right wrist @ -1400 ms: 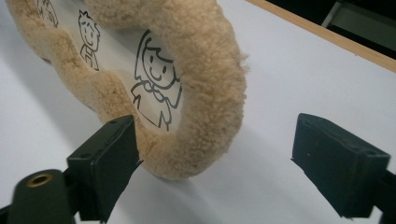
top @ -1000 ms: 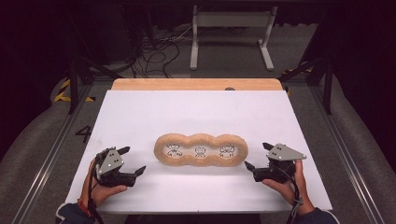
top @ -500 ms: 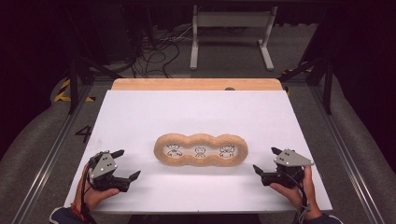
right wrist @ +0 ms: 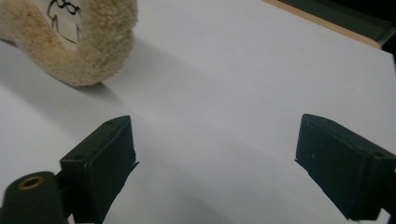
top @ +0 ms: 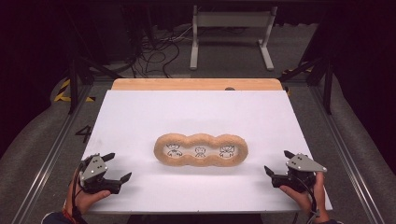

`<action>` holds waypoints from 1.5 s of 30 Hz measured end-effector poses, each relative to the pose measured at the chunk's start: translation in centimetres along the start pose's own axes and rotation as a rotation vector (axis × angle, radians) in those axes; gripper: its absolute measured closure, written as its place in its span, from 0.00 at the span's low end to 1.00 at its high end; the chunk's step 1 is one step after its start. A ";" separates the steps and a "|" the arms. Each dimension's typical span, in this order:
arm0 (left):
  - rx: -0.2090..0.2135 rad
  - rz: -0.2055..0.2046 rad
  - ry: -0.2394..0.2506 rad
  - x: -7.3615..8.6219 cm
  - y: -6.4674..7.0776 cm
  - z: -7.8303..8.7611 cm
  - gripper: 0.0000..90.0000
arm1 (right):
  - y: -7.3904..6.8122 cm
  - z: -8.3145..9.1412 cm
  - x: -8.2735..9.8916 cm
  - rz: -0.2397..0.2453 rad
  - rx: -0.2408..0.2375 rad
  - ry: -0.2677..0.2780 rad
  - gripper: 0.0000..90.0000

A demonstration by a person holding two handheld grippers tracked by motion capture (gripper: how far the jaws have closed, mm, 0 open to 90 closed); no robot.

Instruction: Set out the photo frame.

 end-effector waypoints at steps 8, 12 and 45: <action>0.006 0.037 0.045 0.6 -1.0 0.8 0.09 | 0.8 0.8 1.5 -0.031 0.027 0.003 0.13; 0.009 0.052 0.061 0.5 -1.2 0.8 0.09 | 0.8 0.8 2.1 -0.045 0.021 -0.007 0.13; 0.005 0.059 0.048 1.3 -0.3 1.2 0.09 | 0.6 0.6 0.6 -0.038 0.013 0.036 0.13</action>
Point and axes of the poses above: each handheld gripper's, and its own axes: z roughly backward along the jaws, x roughly out of its underside, y roughly to its right, the point moved 6 cm from there along -z, roughly forward along the jaws, and after that the axes turned 7 degrees about x, right-handed, at the moved point
